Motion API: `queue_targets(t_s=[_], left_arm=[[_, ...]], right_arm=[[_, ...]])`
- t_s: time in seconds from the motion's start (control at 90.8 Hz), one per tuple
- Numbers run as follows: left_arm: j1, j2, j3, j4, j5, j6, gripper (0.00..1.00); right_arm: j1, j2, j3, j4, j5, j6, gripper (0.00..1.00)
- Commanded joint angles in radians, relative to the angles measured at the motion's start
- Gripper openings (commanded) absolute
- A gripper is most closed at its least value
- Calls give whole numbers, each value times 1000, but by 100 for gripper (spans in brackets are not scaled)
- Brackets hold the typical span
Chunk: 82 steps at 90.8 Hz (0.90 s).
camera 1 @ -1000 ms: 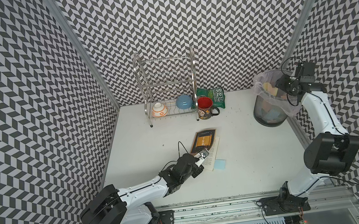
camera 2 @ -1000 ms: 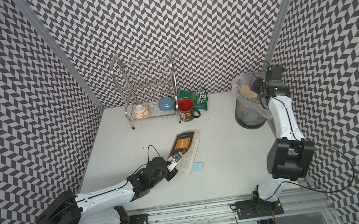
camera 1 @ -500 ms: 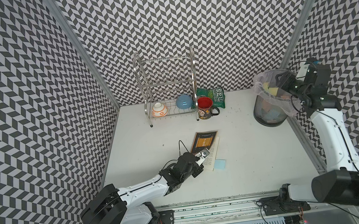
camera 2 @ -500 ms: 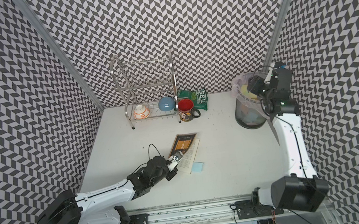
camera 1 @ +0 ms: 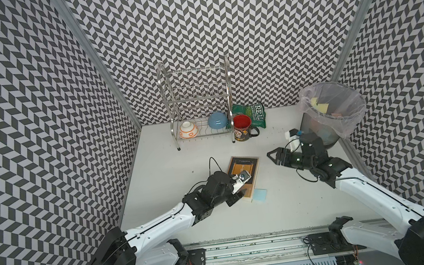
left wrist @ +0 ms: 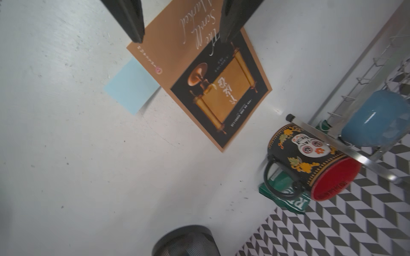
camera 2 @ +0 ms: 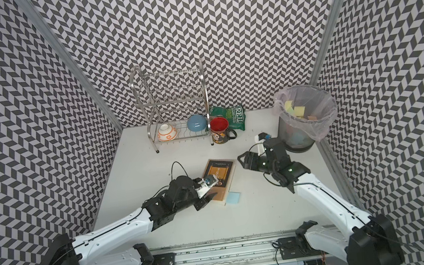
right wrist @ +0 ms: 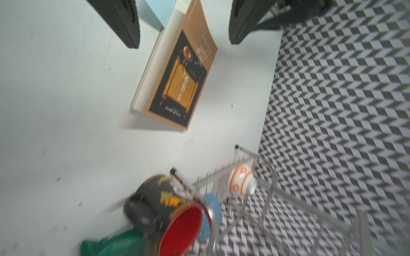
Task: Peel off the used sticky note
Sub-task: Close the book at the center of the board.
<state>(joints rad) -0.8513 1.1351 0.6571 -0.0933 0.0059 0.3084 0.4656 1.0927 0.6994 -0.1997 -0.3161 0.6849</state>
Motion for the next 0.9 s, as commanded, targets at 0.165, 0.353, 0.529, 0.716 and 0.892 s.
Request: queue_targets(t_s=[0.165, 0.353, 0.529, 0.716, 0.892], left_arm=[[231, -33, -18, 13, 66, 20, 57], [263, 75, -67, 95, -33, 20, 58], [294, 172, -84, 150, -62, -2, 58], [304, 249, -79, 186, -100, -13, 59], [311, 320, -65, 211, -136, -20, 59]], right_arm=[[264, -34, -241, 365, 28, 198, 80], [354, 93, -279, 461, 41, 240, 80], [381, 176, -258, 495, 61, 244, 80], [381, 256, -245, 517, 72, 246, 80], [381, 322, -247, 566, 68, 266, 80]])
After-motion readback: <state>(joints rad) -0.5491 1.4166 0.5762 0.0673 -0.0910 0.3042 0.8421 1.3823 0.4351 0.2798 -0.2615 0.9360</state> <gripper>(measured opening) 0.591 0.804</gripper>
